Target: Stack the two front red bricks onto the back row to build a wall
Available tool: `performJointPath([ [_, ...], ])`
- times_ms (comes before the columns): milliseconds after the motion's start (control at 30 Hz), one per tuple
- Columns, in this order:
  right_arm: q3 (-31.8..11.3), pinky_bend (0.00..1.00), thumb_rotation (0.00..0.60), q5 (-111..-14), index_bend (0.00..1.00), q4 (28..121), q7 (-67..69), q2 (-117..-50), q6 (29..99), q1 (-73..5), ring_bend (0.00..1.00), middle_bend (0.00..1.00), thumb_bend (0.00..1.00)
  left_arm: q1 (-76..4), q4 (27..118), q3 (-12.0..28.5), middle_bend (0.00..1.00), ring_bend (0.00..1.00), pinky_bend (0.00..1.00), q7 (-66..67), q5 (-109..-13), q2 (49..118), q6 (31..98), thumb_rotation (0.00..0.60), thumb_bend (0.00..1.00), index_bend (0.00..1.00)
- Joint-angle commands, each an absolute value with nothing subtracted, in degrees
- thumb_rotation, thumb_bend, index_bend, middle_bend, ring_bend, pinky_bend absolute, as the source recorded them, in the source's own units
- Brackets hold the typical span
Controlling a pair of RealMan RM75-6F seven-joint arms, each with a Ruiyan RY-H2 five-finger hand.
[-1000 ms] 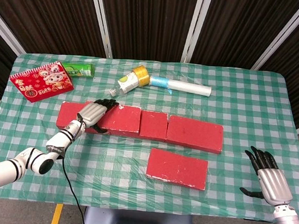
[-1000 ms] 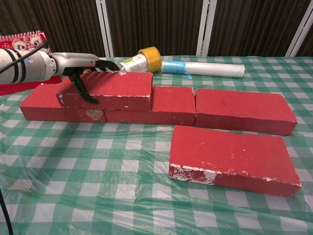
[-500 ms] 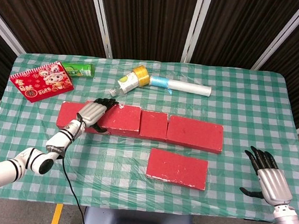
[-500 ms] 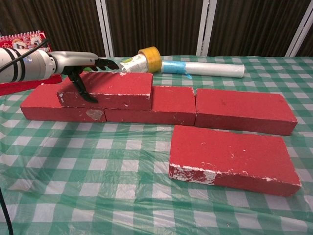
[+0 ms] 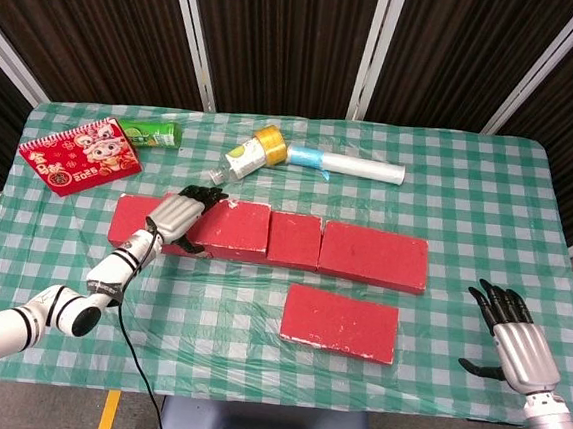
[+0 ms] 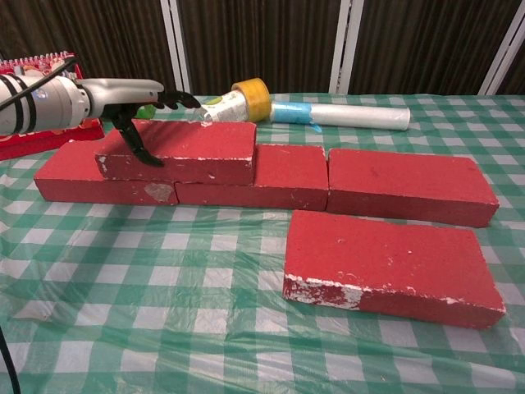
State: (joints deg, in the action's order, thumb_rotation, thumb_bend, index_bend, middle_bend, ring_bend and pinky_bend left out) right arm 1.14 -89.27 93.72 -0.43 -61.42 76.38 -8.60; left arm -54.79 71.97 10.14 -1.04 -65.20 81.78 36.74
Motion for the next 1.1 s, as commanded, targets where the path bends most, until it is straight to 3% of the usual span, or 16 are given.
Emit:
performJointPath([
  [33, 1.7, 0.0, 0.6, -91.0, 0.0, 93.3, 1.2, -61.6, 76.8, -8.7, 0.0, 0.0, 0.09, -51.4, 78.0, 9.1, 0.0, 0.0, 0.06, 1.6, -68.7, 77.9, 44.0, 0.6, 0.2, 0.0],
  [233, 3.6, 0.0, 0.6, -96.8, 0.0, 92.6, 7.2, -62.7, 75.2, -11.0, 0.0, 0.0, 0.09, -39.0, 89.2, 2.0, 0.0, 0.0, 0.06, 9.4, -75.0, 70.6, 61.6, 0.6, 0.2, 0.0],
  [400, 3.9, 0.0, 0.6, -97.5, 0.0, 95.7, 6.0, -65.4, 68.9, -14.7, 0.0, 0.0, 0.08, -26.7, 87.5, -5.7, 0.0, 0.0, 0.05, 13.1, -78.2, 72.2, 73.9, 0.6, 0.22, 0.0],
  [467, 3.3, 0.0, 0.6, -95.8, 0.0, 97.2, 3.8, -66.4, 66.2, -16.0, 0.0, 0.0, 0.09, -23.2, 85.2, -7.0, 0.0, 0.0, 0.04, 11.8, -78.3, 73.8, 76.6, 0.6, 0.22, 0.0],
  [633, -0.4, 0.0, 0.6, -86.9, 0.0, 100.0, -3.8, -70.4, 61.1, -18.4, 0.0, 0.0, 0.09, -18.6, 79.1, -8.1, 0.0, 0.0, 0.04, 6.1, -79.9, 76.7, 78.9, 0.6, 0.23, 0.0],
  [800, -1.6, 0.0, 0.6, -83.1, 0.0, 101.0, -6.8, -71.7, 59.0, -19.6, 0.0, 0.0, 0.09, -17.7, 77.2, -7.5, 0.0, 0.0, 0.04, 4.3, -80.3, 77.2, 79.4, 0.6, 0.23, 0.0],
  [900, -3.2, 0.0, 0.6, -75.5, 0.0, 102.6, -10.1, -73.6, 52.6, -23.0, 0.0, 0.0, 0.09, -17.1, 75.5, -6.9, 0.0, 0.0, 0.04, 4.6, -80.9, 77.3, 79.7, 0.6, 0.23, 0.0],
  [1100, -3.7, 0.0, 0.6, -67.8, 0.0, 103.3, -15.6, -75.5, 49.9, -25.8, 0.0, 0.0, 0.09, -16.5, 76.0, -5.9, 0.0, 0.0, 0.04, 4.2, -81.4, 77.0, 78.8, 0.6, 0.23, 0.0],
])
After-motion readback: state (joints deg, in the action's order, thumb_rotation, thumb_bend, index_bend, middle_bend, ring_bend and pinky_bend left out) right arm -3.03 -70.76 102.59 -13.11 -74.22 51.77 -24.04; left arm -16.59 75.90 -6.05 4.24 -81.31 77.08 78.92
